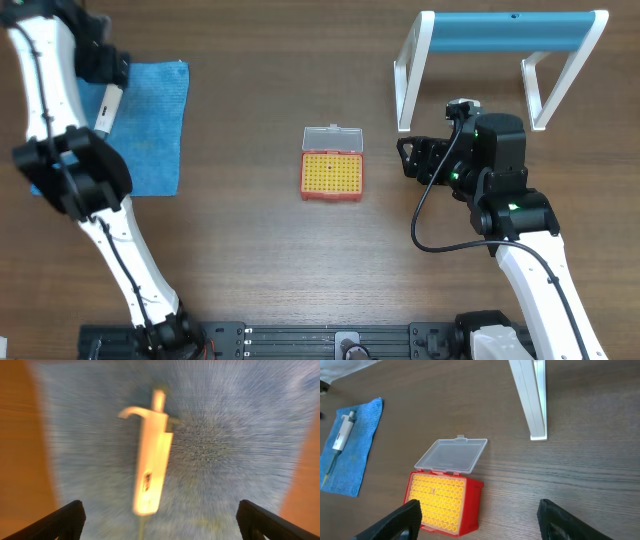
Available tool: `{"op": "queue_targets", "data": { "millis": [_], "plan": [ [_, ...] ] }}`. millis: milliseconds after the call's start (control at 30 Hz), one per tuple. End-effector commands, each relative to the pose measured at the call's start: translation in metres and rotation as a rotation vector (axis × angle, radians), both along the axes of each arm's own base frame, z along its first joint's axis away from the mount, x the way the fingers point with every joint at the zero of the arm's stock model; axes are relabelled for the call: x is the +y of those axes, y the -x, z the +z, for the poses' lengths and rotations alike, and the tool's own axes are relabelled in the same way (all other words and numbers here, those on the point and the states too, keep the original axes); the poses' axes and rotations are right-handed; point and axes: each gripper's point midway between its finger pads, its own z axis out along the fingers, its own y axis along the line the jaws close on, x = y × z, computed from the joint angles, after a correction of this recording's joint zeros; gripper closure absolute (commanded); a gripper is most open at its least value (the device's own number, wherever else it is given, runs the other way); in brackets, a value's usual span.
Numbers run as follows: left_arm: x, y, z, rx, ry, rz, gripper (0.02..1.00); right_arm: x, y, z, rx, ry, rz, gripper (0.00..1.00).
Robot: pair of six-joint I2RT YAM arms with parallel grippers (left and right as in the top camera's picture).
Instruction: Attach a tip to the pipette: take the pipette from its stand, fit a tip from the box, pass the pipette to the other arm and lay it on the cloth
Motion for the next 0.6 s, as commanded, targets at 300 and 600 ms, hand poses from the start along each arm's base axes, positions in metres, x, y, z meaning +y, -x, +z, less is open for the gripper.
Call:
{"op": "queue_targets", "data": {
  "millis": [300, 600],
  "plan": [
    [-0.089, 0.155, 0.229, -0.313, 0.093, 0.106, 0.042, -0.029, 0.022, 0.018, -0.109, 0.263, 0.017, 0.24],
    [-0.18, 0.314, 0.124, -0.25, 0.295, 0.084, 0.045, -0.027, 0.07, 0.044, -0.323, 0.353, 0.017, 0.242]
  ]
}}
